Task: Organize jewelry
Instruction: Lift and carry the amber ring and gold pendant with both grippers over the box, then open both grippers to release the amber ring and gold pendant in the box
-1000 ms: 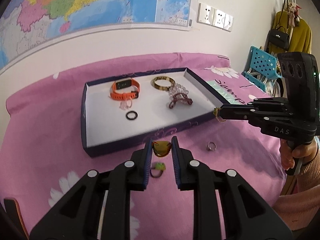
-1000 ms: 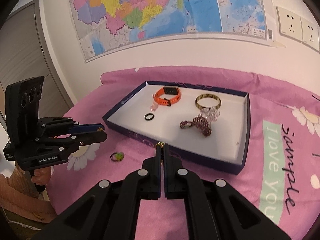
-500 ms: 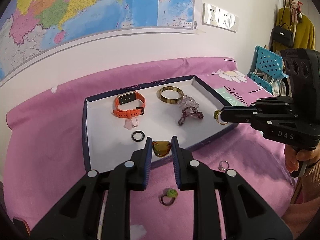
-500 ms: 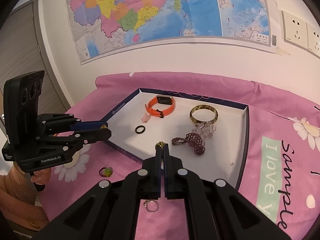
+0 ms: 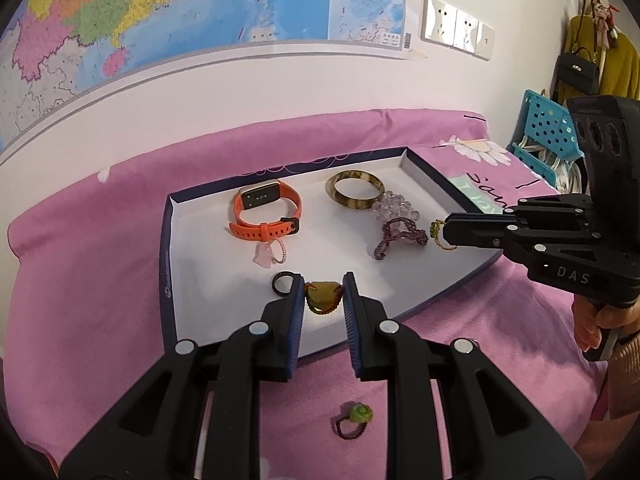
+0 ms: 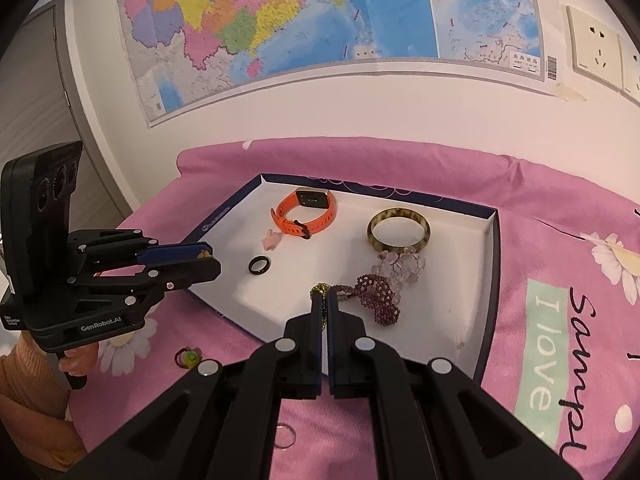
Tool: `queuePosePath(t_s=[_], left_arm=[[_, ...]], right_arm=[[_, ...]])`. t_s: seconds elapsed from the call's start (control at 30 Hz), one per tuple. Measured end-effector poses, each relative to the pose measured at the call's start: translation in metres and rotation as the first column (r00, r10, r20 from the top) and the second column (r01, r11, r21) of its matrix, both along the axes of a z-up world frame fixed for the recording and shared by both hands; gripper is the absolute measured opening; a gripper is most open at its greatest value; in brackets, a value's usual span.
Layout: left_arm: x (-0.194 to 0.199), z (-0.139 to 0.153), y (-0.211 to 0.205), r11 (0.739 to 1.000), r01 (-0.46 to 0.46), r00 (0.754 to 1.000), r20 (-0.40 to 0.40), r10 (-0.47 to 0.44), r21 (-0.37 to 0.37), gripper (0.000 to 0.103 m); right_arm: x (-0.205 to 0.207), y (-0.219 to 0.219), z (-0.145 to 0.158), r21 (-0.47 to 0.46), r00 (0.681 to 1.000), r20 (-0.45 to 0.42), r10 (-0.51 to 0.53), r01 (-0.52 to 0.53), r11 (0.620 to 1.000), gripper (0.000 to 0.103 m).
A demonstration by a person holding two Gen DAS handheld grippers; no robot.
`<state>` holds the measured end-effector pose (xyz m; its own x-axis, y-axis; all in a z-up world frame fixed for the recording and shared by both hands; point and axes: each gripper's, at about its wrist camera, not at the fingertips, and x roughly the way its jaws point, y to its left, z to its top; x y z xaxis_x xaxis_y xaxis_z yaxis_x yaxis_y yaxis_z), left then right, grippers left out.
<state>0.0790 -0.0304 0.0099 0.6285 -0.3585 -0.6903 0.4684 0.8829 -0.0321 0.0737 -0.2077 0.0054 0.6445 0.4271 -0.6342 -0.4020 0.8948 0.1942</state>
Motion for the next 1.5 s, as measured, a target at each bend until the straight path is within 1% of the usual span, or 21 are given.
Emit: queuePosePath(t_s=[0.47, 1.5], left_arm=[[0.021, -0.018, -0.005, 1.000, -0.015, 0.999, -0.052, 0.017, 0.024, 0.020], [0.036, -0.034, -0.010, 0.998, -0.038, 0.994, -0.104, 0.043, 0.057, 0.020]], right_arm=[[0.017, 0.005, -0.014, -0.021, 0.999, -0.039, -0.005, 0.004, 1.000, 0.001], [0.032, 0.007, -0.031, -0.050, 0.995, -0.099, -0.015, 0.010, 0.999, 0.001]])
